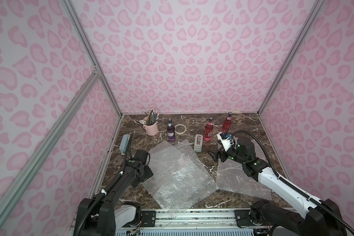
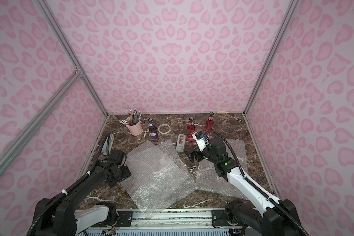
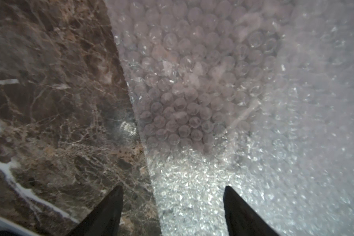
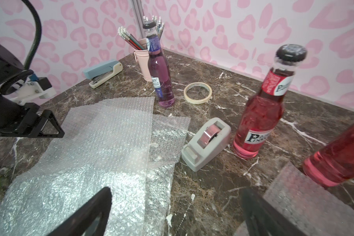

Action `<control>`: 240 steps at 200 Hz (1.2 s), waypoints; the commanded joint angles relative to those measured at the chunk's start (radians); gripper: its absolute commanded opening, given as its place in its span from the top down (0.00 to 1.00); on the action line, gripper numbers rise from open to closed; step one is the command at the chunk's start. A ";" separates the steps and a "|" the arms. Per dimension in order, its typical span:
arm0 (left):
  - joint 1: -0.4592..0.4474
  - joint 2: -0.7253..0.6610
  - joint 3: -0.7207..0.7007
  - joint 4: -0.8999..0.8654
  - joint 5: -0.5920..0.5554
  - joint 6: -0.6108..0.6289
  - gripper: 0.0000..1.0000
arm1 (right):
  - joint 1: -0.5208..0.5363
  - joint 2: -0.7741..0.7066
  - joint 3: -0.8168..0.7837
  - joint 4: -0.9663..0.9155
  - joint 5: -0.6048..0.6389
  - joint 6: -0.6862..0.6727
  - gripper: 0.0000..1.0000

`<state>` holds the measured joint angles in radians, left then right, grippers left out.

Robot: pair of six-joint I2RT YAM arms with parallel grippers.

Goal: Wrap wine bottles in bubble wrap
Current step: Adjust the bubble wrap on the bubble wrap.

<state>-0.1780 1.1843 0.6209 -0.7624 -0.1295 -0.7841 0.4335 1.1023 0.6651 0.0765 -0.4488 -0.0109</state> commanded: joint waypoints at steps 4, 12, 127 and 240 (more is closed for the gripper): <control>-0.009 0.044 -0.015 0.072 -0.009 -0.012 0.28 | 0.022 0.018 0.010 -0.004 -0.007 -0.002 0.00; -0.009 0.057 -0.024 0.086 -0.013 -0.010 0.29 | 0.024 0.022 0.010 -0.005 -0.007 -0.002 0.00; -0.011 0.058 0.020 0.084 -0.010 0.075 0.97 | 0.041 -0.009 0.012 -0.050 -0.007 -0.002 0.00; -0.014 -0.012 0.282 -0.059 0.464 0.672 0.97 | 0.037 -0.061 0.010 -0.048 -0.007 -0.002 0.00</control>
<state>-0.1909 1.1168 0.8597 -0.7910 0.1532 -0.2893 0.4690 1.0504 0.6899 0.0093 -0.4522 -0.0113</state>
